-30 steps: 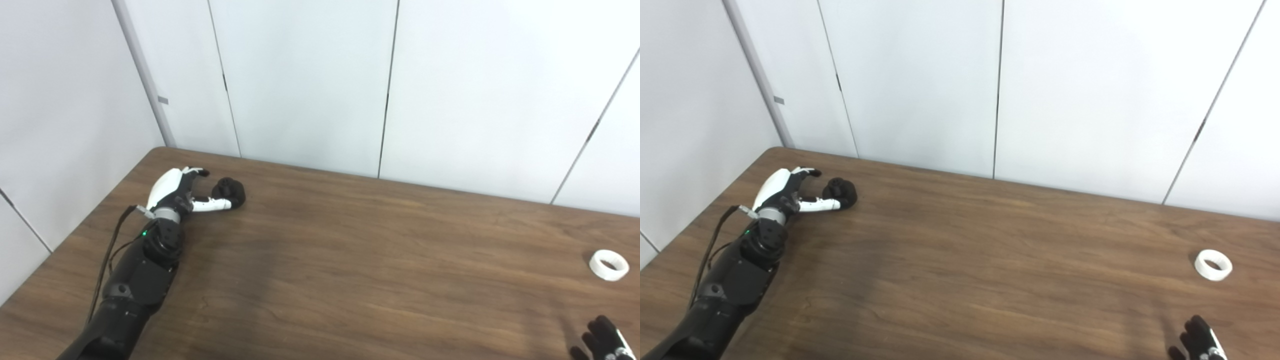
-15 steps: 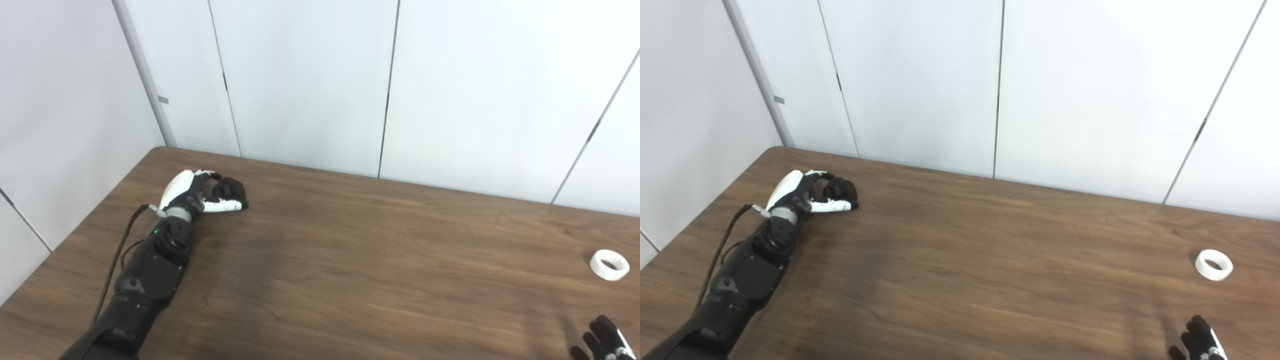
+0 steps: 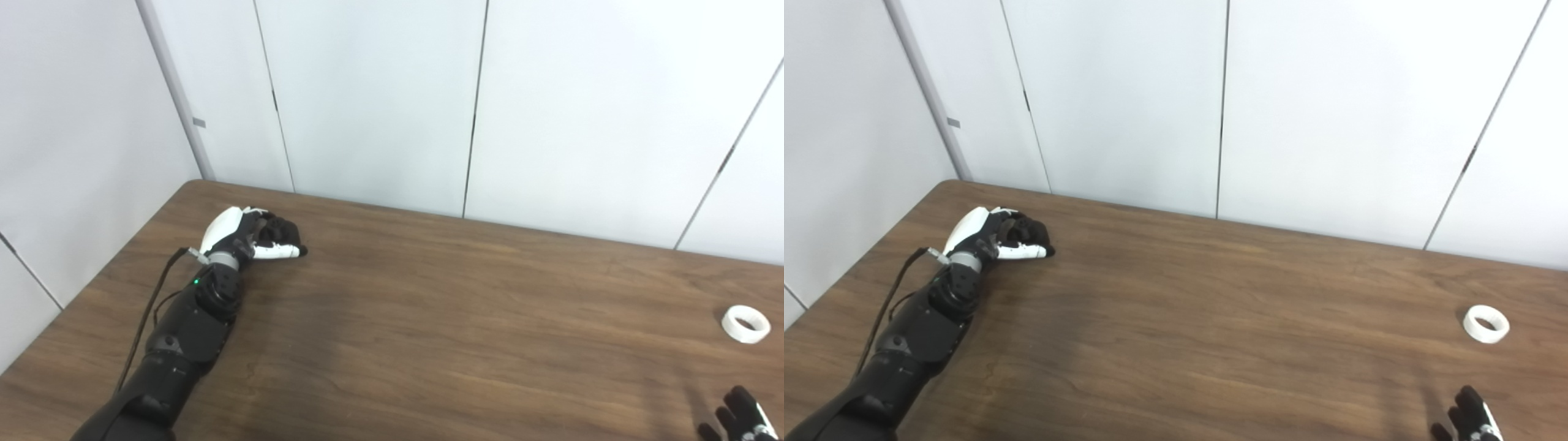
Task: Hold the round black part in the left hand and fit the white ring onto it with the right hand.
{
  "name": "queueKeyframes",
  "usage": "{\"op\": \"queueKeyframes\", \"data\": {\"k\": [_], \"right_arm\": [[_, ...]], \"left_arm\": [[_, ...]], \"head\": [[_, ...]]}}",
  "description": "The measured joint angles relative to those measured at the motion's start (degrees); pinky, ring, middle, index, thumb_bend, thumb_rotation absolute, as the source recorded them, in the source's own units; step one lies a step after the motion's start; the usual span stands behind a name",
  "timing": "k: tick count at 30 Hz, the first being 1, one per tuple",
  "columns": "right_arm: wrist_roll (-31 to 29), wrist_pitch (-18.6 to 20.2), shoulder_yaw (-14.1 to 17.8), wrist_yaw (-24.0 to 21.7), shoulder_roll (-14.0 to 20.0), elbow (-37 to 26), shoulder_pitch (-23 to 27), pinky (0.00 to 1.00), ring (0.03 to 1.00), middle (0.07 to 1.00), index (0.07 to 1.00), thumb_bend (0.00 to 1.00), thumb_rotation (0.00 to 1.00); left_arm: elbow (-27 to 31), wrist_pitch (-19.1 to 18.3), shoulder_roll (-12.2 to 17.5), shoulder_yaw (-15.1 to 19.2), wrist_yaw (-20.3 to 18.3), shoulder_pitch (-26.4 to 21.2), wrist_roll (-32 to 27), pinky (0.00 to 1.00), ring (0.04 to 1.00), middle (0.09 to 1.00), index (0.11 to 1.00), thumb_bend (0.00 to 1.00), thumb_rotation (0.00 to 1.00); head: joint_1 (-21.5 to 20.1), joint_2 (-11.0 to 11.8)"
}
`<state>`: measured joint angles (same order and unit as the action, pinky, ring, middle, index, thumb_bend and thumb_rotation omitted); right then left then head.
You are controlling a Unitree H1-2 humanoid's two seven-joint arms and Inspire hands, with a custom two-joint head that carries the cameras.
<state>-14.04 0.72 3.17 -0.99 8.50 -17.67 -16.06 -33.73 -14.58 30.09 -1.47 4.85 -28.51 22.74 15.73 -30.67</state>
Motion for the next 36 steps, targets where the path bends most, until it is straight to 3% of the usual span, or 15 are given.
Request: {"op": "queueKeyframes", "data": {"k": [36], "right_arm": [[-0.11,1.43,0.18,0.00,0.11,-1.22,-0.02,1.00,1.000,0.990,0.969,0.53,0.97]], "left_arm": [[-0.04,0.13,0.11,0.01,0.82,0.43,0.03,1.00,1.000,0.937,0.763,1.00,0.32]], "head": [[1.05,-1.14]]}}
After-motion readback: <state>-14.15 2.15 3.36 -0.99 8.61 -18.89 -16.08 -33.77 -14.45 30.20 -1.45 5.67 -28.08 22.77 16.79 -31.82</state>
